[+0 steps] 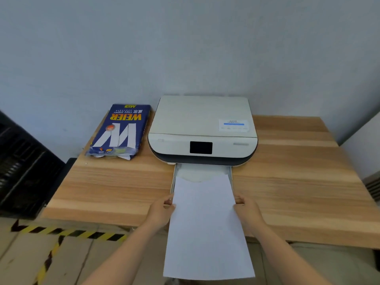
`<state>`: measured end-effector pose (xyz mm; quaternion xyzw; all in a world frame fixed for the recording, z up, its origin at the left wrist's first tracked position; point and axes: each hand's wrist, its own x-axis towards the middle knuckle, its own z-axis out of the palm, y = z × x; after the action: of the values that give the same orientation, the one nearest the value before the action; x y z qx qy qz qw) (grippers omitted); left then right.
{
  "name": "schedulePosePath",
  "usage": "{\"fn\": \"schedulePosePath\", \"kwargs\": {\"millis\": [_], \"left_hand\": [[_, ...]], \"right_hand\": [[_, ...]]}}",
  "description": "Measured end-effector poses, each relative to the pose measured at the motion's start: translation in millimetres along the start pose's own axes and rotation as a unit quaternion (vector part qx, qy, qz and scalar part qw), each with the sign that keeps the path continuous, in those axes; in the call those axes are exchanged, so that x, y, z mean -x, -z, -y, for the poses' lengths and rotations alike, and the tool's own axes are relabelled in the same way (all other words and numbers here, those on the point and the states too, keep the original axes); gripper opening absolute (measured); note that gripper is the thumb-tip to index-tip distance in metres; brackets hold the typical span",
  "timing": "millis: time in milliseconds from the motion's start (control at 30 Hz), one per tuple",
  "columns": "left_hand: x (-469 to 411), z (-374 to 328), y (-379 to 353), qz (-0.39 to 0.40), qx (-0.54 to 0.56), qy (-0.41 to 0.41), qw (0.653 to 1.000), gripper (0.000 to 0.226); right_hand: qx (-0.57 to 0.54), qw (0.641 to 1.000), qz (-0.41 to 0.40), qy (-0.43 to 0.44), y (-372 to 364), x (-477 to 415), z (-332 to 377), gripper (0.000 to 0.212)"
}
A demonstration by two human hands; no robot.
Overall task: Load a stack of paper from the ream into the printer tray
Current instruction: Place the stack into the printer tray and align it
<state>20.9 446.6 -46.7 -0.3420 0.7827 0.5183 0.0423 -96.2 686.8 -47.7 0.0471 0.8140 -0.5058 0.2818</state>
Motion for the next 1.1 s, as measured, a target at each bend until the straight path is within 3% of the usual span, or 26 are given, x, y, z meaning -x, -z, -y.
{"fn": "schedulePosePath", "kwargs": {"millis": [167, 300, 367, 500, 633, 1100], "left_hand": [[-24.0, 1.1, 2.5, 0.030, -0.008, 0.035, 0.999, 0.038], [-45.9, 15.3, 6.2, 0.063, -0.058, 0.040, 0.996, 0.016], [-53.4, 16.9, 7.8, 0.076, -0.081, 0.032, 0.993, 0.017], [-67.6, 21.9, 11.0, 0.108, -0.054, 0.035, 0.992, 0.024], [-65.0, 4.9, 15.4, 0.091, -0.003, 0.046, 0.995, 0.035], [-69.3, -22.1, 19.2, 0.063, 0.021, 0.051, 0.997, 0.023]], "right_hand": [[0.004, 0.999, -0.028, -0.041, -7.9, -11.7, 3.9, 0.033], [0.033, 0.995, -0.034, -0.083, -15.4, -14.1, 7.5, 0.029], [0.049, 0.995, -0.034, -0.084, -17.1, -18.3, 5.7, 0.025], [0.022, 0.995, -0.044, -0.091, -15.9, -23.5, 7.1, 0.041], [0.017, 0.993, -0.062, -0.100, -15.5, -29.7, 10.3, 0.042], [-0.006, 0.991, -0.101, -0.087, -17.5, -45.4, 21.9, 0.042]]}}
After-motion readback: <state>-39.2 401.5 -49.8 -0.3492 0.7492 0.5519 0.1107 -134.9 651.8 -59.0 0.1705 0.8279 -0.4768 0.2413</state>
